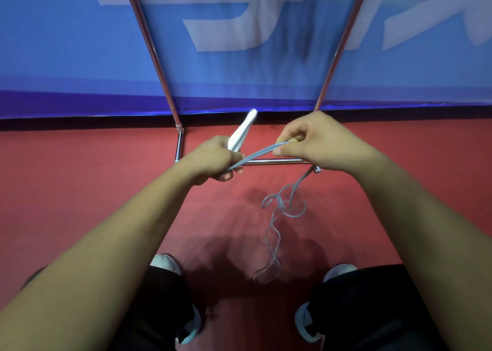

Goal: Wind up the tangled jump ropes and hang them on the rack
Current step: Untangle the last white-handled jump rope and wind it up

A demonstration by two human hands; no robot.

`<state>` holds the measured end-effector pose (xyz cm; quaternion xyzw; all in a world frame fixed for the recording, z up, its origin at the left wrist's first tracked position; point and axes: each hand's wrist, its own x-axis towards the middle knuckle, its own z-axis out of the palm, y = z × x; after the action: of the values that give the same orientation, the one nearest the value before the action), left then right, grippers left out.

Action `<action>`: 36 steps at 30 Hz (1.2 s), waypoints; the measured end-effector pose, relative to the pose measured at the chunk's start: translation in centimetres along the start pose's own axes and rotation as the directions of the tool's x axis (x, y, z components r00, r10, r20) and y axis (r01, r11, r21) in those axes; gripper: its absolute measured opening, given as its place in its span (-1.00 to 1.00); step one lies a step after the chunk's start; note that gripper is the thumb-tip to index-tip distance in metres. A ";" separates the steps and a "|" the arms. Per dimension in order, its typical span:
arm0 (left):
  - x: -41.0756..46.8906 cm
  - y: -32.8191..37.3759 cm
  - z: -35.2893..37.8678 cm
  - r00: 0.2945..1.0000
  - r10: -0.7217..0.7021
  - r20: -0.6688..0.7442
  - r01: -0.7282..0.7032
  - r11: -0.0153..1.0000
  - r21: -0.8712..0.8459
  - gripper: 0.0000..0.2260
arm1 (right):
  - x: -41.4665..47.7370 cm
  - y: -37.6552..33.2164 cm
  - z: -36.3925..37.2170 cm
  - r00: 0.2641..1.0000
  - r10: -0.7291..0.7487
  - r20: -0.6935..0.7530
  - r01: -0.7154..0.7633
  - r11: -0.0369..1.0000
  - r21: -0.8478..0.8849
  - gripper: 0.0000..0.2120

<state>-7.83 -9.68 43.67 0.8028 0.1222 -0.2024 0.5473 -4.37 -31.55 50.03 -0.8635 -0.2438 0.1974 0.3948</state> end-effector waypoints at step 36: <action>0.3 -0.5 -5.5 0.841 0.218 -0.495 -0.203 0.976 0.084 -0.84 | 0.4 2.7 1.1 0.999 0.011 0.036 -0.014 0.996 0.087 -0.84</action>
<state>-6.69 -4.46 44.88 0.8439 0.1685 0.0725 0.5042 -3.93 -32.18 47.20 -0.8433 -0.2363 0.2256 0.4267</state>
